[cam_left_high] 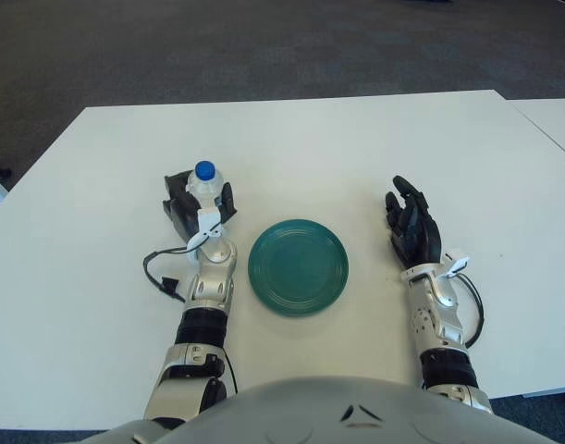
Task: Put the bottle into the plate.
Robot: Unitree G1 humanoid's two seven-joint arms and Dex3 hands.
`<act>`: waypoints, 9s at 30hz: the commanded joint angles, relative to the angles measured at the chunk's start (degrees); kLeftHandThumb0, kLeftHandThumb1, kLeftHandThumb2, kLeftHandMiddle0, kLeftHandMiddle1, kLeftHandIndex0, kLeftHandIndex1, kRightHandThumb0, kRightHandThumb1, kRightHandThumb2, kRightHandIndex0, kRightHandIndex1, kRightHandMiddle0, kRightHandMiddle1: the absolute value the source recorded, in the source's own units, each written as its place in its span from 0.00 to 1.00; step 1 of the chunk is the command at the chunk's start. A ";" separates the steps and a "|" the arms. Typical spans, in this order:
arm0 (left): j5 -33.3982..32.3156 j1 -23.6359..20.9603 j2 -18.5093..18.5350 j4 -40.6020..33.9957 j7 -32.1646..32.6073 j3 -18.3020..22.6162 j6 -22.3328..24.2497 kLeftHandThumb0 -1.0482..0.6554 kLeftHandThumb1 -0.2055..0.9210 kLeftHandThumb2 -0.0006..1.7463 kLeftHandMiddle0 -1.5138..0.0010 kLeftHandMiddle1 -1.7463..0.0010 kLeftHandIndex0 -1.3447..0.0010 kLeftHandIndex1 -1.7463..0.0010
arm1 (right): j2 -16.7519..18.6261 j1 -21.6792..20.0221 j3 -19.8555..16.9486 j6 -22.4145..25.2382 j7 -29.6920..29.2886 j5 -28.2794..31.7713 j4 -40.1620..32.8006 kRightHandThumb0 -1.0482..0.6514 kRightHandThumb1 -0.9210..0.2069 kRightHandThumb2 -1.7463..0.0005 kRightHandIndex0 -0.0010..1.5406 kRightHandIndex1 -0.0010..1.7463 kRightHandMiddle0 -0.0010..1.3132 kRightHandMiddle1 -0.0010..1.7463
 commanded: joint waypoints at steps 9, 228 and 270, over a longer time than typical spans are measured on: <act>1.32 1.36 1.13 -2.39 -0.79 -0.40 -4.08 0.33 0.40 0.81 0.19 0.00 0.51 0.00 | 0.27 5.10 -0.14 0.35 1.04 1.19 -2.24 0.19 0.00 0.60 0.26 0.00 0.00 0.37; 4.55 26.25 0.12 -31.07 -19.22 -44.18 5.23 0.17 0.96 0.25 0.83 0.36 0.93 0.27 | 4.24 9.49 8.21 3.81 -5.77 -3.16 -8.03 0.20 0.00 0.63 0.26 0.00 0.00 0.37; 5.77 28.43 6.14 -40.59 -23.46 -40.20 4.28 0.01 1.00 0.28 0.92 0.95 1.00 0.99 | 4.00 9.37 8.02 3.80 -5.61 -2.94 -7.88 0.20 0.00 0.63 0.26 0.00 0.00 0.37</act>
